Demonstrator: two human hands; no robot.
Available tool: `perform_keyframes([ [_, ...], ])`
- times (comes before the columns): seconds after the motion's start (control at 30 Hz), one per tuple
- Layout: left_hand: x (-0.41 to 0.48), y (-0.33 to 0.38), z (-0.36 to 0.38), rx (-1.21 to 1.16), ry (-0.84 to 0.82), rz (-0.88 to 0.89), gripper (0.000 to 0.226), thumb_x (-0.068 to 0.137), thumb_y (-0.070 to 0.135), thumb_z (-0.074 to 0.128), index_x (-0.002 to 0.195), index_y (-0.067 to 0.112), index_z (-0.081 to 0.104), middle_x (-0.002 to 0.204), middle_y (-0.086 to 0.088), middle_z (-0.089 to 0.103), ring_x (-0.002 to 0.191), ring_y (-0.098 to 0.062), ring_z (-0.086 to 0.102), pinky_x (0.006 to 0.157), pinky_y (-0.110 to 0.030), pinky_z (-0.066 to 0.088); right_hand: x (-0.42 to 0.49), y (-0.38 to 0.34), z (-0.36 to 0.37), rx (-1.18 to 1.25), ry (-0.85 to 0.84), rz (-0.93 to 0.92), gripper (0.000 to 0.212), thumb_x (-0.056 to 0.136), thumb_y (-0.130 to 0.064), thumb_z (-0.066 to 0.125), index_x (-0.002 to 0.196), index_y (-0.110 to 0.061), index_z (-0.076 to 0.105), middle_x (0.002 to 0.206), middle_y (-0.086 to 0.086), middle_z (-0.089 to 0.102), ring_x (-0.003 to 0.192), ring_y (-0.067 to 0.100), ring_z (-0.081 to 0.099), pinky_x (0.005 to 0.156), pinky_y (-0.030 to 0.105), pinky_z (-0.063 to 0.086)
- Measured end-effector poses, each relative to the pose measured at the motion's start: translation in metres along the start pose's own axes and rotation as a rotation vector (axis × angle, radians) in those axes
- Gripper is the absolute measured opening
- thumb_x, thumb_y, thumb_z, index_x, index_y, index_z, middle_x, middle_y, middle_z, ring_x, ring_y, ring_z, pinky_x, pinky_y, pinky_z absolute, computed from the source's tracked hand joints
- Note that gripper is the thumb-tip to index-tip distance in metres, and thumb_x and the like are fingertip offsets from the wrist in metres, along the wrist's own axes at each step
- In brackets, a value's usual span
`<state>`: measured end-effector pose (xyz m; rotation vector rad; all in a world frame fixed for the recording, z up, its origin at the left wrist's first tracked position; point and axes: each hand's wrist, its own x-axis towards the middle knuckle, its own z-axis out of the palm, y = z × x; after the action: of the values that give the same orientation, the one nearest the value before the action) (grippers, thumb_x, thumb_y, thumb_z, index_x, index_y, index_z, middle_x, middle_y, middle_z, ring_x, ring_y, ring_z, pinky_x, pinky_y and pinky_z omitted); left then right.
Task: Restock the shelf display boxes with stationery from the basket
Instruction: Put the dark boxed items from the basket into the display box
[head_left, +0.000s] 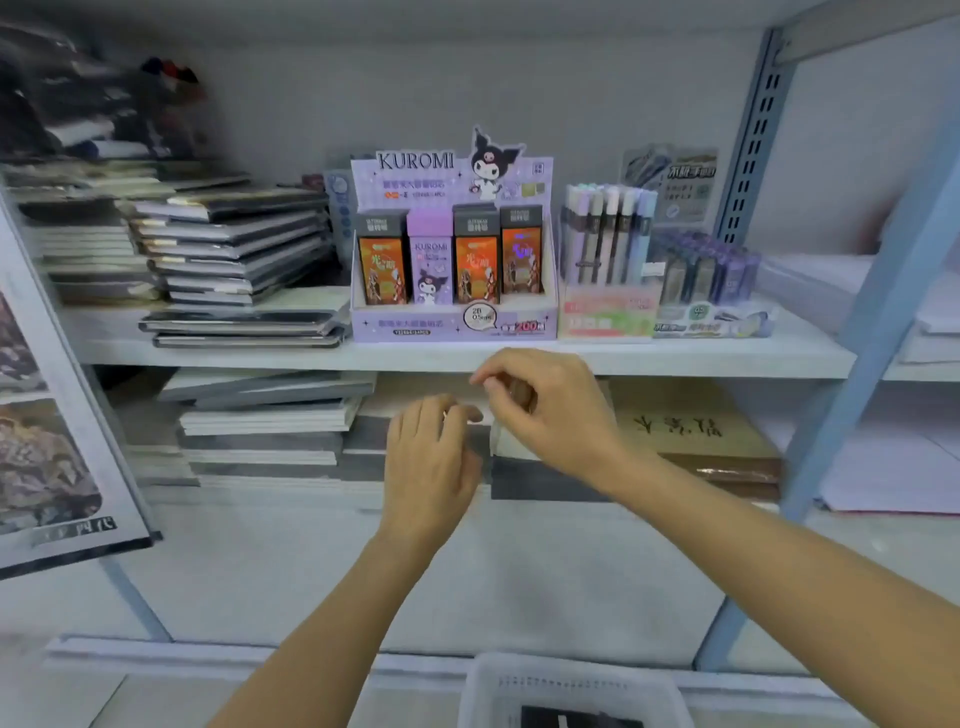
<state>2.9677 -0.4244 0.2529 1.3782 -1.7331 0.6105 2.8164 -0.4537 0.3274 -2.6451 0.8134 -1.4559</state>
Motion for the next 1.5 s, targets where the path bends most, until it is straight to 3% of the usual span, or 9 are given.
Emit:
perform_keyframes([
  [0.13, -0.102, -0.004, 0.043, -0.089, -0.36, -0.099, 0.034, 0.062, -0.012, 0.069, 0.091, 0.006, 0.066, 0.088, -0.01, 0.061, 0.074, -0.031, 0.057, 0.062, -0.037, 0.042, -0.112, 0.029, 0.061, 0.067, -0.369, 0.292, 0.014, 0.088, -0.02, 0.06, 0.093, -0.025, 0.072, 0.072, -0.012, 0.066, 0.058, 0.003, 0.051, 0.061, 0.022, 0.047],
  [0.23, -0.187, -0.007, 0.07, -0.162, -0.724, -0.248, 0.038, 0.078, -0.004, 0.062, 0.114, 0.008, 0.065, 0.12, -0.012, 0.061, 0.107, -0.033, 0.06, 0.085, -0.04, 0.046, -0.196, 0.06, 0.099, 0.074, -0.662, 0.51, 0.016, 0.092, -0.023, 0.057, 0.1, -0.024, 0.071, 0.083, -0.006, 0.07, 0.069, 0.007, 0.058, 0.069, 0.026, 0.049],
  [0.47, -0.311, 0.001, 0.106, -0.078, -1.325, -0.32, 0.062, 0.103, 0.035, 0.035, 0.156, 0.021, 0.006, 0.163, 0.003, -0.008, 0.151, -0.015, -0.003, 0.121, -0.03, 0.005, -0.353, 0.111, 0.138, -0.044, -1.088, 0.777, 0.035, 0.093, -0.012, 0.049, 0.127, -0.018, 0.055, 0.129, 0.001, 0.054, 0.118, 0.019, 0.049, 0.088, 0.025, 0.039],
  [0.7, -0.334, 0.013, 0.116, -0.082, -1.109, -0.329, 0.051, 0.092, 0.024, 0.063, 0.14, 0.012, 0.049, 0.157, -0.01, 0.028, 0.145, -0.031, 0.026, 0.115, -0.041, 0.026, -0.405, 0.123, 0.153, -0.202, -1.104, 0.69, 0.05, 0.085, -0.008, 0.062, 0.133, -0.016, 0.049, 0.14, 0.006, 0.037, 0.118, 0.022, 0.044, 0.095, 0.031, 0.039],
  [0.83, -0.34, 0.013, 0.12, -0.048, -1.142, -0.362, 0.05, 0.1, 0.031, 0.048, 0.147, 0.021, 0.037, 0.163, -0.004, 0.013, 0.15, -0.023, 0.007, 0.117, -0.034, 0.004, -0.424, 0.121, 0.156, -0.283, -1.121, 0.687, 0.062, 0.079, -0.016, 0.073, 0.136, -0.02, 0.047, 0.134, 0.007, 0.038, 0.12, 0.025, 0.041, 0.1, 0.035, 0.037],
  [1.07, -0.338, 0.015, 0.12, -0.021, -1.151, -0.371, 0.046, 0.098, 0.029, 0.052, 0.143, 0.019, 0.044, 0.161, -0.006, 0.02, 0.149, -0.025, 0.014, 0.117, -0.035, 0.009, -0.419, 0.133, 0.155, -0.325, -1.211, 0.584, 0.037, 0.082, -0.03, 0.069, 0.115, -0.021, 0.055, 0.127, 0.001, 0.047, 0.121, 0.022, 0.041, 0.103, 0.036, 0.033],
  [1.2, -0.328, 0.026, 0.121, -0.082, -1.045, -0.404, 0.037, 0.096, 0.024, 0.057, 0.132, 0.017, 0.055, 0.147, -0.01, 0.041, 0.138, -0.029, 0.035, 0.113, -0.039, 0.029, -0.398, 0.143, 0.139, 0.061, -1.191, 0.842, 0.017, 0.084, -0.03, 0.071, 0.086, -0.026, 0.055, 0.091, -0.009, 0.061, 0.089, 0.012, 0.056, 0.087, 0.031, 0.045],
  [1.33, -0.305, 0.053, 0.129, -0.728, -1.034, -1.159, 0.04, 0.098, 0.036, 0.052, 0.132, 0.014, 0.051, 0.118, -0.002, 0.062, 0.105, -0.015, 0.06, 0.086, -0.022, 0.049, -0.373, 0.136, 0.134, 0.576, -0.812, 1.23, 0.016, 0.082, -0.025, 0.076, 0.085, -0.02, 0.061, 0.082, -0.004, 0.073, 0.08, 0.011, 0.07, 0.074, 0.025, 0.052],
  [1.5, -0.299, 0.077, 0.137, -1.273, -0.738, -1.746, 0.027, 0.1, 0.025, 0.048, 0.114, 0.007, 0.062, 0.105, -0.01, 0.073, 0.1, -0.025, 0.069, 0.077, -0.029, 0.056, -0.367, 0.122, 0.14, 0.791, -0.976, 1.21, 0.005, 0.086, -0.027, 0.072, 0.085, -0.023, 0.069, 0.086, -0.008, 0.074, 0.085, 0.007, 0.07, 0.084, 0.024, 0.055],
])
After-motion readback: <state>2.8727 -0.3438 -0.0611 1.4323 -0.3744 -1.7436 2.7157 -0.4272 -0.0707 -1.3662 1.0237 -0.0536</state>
